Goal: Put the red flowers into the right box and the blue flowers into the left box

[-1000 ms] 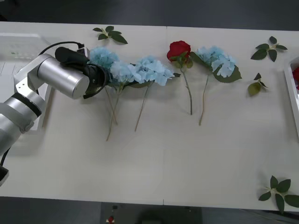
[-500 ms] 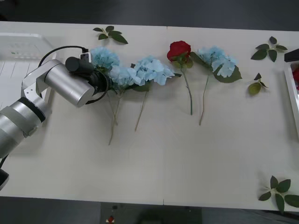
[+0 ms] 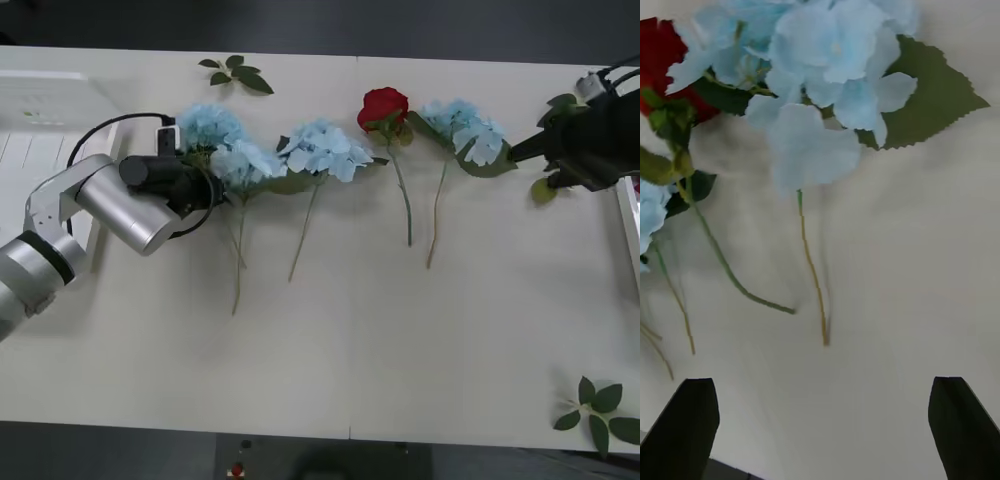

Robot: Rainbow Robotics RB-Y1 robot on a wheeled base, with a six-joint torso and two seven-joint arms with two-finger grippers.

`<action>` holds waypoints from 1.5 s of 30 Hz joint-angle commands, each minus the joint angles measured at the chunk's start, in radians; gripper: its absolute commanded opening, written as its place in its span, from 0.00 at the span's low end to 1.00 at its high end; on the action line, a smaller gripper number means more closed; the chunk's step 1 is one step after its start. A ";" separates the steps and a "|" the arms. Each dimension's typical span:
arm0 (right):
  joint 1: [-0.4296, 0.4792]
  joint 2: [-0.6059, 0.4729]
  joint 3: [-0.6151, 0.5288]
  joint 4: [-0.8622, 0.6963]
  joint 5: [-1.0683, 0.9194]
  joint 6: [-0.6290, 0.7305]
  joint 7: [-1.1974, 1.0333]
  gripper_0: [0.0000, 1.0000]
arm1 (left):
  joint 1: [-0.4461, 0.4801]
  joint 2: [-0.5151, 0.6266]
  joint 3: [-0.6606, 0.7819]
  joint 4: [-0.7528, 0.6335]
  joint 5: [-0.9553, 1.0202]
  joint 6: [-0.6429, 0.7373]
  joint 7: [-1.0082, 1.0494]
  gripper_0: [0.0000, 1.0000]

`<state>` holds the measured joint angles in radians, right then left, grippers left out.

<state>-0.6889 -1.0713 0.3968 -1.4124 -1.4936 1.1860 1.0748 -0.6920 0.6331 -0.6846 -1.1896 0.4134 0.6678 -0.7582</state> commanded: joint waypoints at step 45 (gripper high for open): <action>-0.225 0.567 0.243 0.398 0.862 -0.172 -0.406 0.82 | -0.152 -0.162 0.171 0.140 -0.054 0.279 0.031 1.00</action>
<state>-0.8634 -0.5149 0.6377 -1.0201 -0.6547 1.0260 0.6235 -0.7918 0.4931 -0.5290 -1.0841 0.3701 0.9644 -0.7533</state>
